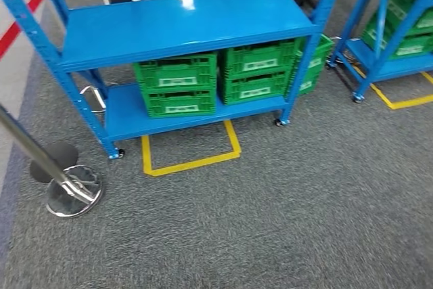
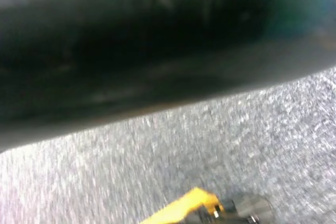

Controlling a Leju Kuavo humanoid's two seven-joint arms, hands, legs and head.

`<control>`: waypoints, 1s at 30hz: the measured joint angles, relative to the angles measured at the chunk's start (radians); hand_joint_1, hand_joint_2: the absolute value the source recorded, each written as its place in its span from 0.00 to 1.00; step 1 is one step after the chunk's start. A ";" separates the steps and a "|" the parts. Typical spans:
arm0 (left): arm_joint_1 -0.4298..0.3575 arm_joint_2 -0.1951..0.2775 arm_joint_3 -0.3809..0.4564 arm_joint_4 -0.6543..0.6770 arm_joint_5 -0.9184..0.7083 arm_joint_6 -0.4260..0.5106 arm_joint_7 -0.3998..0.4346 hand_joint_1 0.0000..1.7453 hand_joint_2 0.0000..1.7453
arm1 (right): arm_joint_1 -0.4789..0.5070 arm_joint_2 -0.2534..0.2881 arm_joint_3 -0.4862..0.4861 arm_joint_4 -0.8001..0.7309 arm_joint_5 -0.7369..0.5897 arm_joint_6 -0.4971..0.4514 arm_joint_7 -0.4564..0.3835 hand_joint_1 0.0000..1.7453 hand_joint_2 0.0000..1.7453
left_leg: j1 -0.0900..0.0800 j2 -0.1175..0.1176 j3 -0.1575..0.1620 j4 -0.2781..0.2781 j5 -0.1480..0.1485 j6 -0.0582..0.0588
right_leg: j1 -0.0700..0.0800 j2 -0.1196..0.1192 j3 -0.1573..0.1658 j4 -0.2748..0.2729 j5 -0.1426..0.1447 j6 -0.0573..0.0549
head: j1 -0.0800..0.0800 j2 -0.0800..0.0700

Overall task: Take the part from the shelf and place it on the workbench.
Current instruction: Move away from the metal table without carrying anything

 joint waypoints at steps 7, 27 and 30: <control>-0.002 -0.001 0.000 0.001 0.000 -0.002 0.001 0.00 0.00 | 0.001 -0.003 0.000 0.000 0.001 0.000 0.003 0.00 1.00 | -0.001 -0.101 0.009 0.004 -0.008 -0.011 | -0.003 0.075 0.037 -0.187 0.156 -0.014 | 0.002 0.000; -0.001 0.006 0.000 0.002 -0.010 -0.044 0.002 0.00 0.00 | -0.003 -0.004 -0.002 0.002 0.003 -0.017 0.033 0.00 0.00 | 0.008 -0.002 0.016 -0.007 -0.012 -0.021 | 0.001 -0.004 0.080 -0.216 0.122 -0.008 | -0.008 0.000; -0.004 0.006 0.000 0.002 -0.010 -0.050 0.005 0.00 0.00 | -0.004 -0.004 -0.002 0.003 0.004 -0.017 0.033 0.00 0.00 | 0.010 -0.003 0.024 -0.013 -0.015 -0.004 | 0.000 0.004 -0.007 -0.053 0.044 0.001 | 0.000 0.000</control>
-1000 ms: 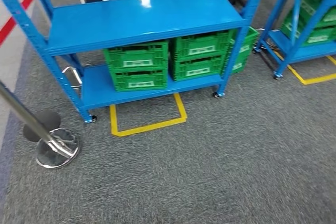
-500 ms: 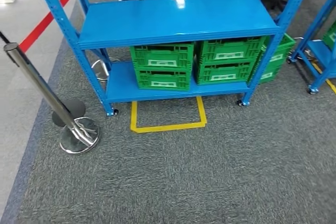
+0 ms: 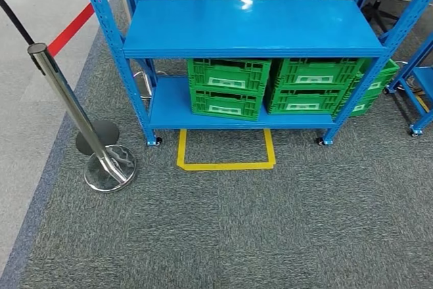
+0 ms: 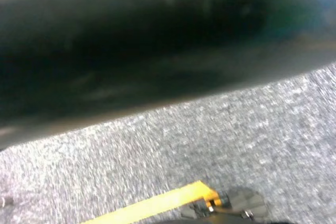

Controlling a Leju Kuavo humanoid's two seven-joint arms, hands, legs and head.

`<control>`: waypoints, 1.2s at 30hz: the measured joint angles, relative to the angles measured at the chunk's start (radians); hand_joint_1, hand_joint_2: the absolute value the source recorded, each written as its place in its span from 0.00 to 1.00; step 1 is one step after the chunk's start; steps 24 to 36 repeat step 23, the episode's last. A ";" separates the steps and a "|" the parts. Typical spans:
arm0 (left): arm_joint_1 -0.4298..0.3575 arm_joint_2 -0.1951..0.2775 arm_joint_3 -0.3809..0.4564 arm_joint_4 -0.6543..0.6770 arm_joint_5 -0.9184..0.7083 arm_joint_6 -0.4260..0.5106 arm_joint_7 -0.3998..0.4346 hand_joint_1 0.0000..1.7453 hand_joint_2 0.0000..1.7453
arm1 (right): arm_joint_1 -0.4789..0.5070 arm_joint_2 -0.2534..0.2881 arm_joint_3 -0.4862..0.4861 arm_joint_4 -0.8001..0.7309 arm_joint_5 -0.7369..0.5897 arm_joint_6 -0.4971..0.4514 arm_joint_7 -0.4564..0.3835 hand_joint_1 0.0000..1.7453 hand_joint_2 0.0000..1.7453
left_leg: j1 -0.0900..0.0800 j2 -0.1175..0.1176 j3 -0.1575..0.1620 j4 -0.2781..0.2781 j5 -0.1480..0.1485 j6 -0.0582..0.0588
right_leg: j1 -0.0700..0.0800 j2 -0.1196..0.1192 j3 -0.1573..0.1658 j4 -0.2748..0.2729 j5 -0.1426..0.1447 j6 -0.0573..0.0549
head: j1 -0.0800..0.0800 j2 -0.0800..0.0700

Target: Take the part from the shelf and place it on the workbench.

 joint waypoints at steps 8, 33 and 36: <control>0.000 0.000 0.000 0.001 -0.004 -0.002 0.007 0.00 0.00 | 0.002 0.000 -0.001 0.000 0.000 -0.001 0.001 0.00 0.00 | -0.007 -0.008 0.048 0.003 -0.043 -0.017 | 0.003 0.004 0.025 -0.142 0.140 -0.011 | 0.002 0.000; 0.000 0.004 0.000 0.001 -0.010 -0.002 0.007 0.00 0.00 | 0.002 0.000 -0.004 0.000 0.000 0.000 0.002 0.00 0.00 | -0.002 -0.001 -0.047 0.069 0.024 -0.040 | 0.003 0.003 0.099 -0.163 0.080 -0.039 | -0.010 0.000; 0.000 0.004 0.000 0.001 -0.010 -0.002 0.007 0.00 0.00 | 0.002 0.000 -0.004 0.000 0.000 0.000 0.002 0.00 0.00 | -0.002 -0.001 -0.047 0.069 0.024 -0.040 | 0.003 0.003 0.099 -0.163 0.080 -0.039 | -0.010 0.000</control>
